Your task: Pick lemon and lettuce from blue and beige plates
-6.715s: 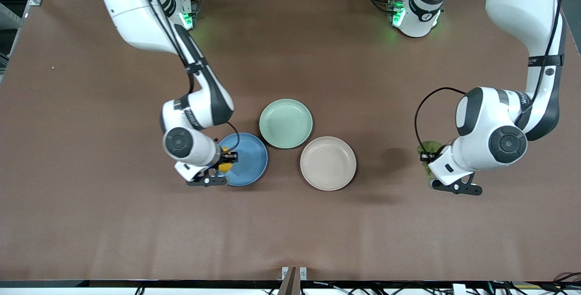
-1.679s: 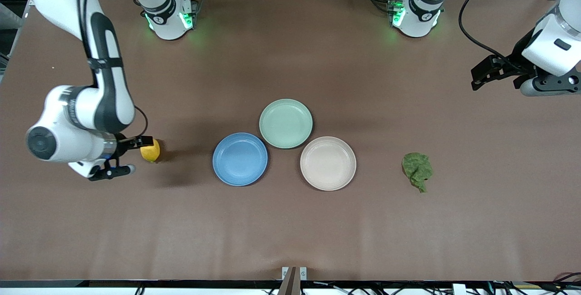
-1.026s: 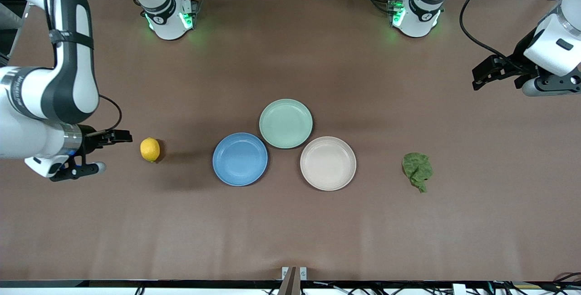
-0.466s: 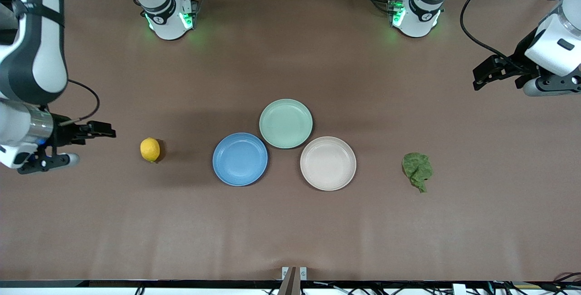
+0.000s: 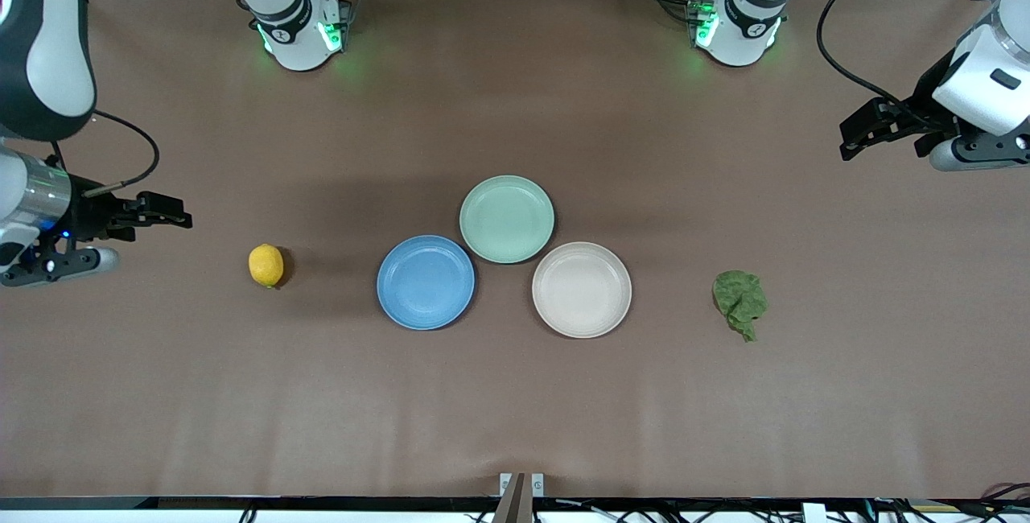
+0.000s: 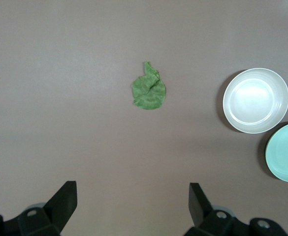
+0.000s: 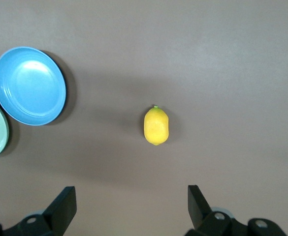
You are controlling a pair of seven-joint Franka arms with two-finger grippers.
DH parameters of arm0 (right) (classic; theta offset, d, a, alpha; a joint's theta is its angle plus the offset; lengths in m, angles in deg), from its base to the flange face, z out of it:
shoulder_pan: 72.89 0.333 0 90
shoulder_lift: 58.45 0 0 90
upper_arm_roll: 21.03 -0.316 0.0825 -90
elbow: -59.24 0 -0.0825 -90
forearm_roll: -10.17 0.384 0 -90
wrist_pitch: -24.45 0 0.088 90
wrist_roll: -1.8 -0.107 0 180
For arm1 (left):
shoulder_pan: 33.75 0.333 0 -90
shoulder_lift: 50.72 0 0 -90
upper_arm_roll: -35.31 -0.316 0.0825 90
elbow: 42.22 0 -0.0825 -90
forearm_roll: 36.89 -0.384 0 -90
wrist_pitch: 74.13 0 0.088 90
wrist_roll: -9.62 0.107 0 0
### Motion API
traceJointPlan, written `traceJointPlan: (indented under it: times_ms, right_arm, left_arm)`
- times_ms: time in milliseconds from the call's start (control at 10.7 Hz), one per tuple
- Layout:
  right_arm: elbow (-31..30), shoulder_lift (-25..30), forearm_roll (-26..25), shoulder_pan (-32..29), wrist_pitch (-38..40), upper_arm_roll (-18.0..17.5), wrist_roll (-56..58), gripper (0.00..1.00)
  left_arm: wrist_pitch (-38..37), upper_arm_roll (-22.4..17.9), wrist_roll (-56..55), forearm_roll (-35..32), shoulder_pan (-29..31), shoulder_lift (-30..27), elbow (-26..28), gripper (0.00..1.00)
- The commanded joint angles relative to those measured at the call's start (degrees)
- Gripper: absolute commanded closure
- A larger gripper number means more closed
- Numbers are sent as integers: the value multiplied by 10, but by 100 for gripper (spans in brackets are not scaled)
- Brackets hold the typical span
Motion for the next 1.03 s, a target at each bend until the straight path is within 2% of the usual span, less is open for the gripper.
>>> traceJointPlan:
  times_ms: [0,466,653,933]
  right_arm:
    - [-96,80,-10,-35,-58,-42,-14,0]
    - [-179,148,-11,-66,-99,-60,-14,0]
    - [-184,160,-10,-87,-99,-90,-14,0]
    - [-178,190,-12,-109,-96,-93,-14,0]
  left_arm:
    - [-11,3,14,5,5,1,-9,0]
    - [-11,5,16,3,5,1,-9,0]
    - [-10,5,18,4,5,1,-9,0]
    - [-11,6,18,4,5,1,-9,0]
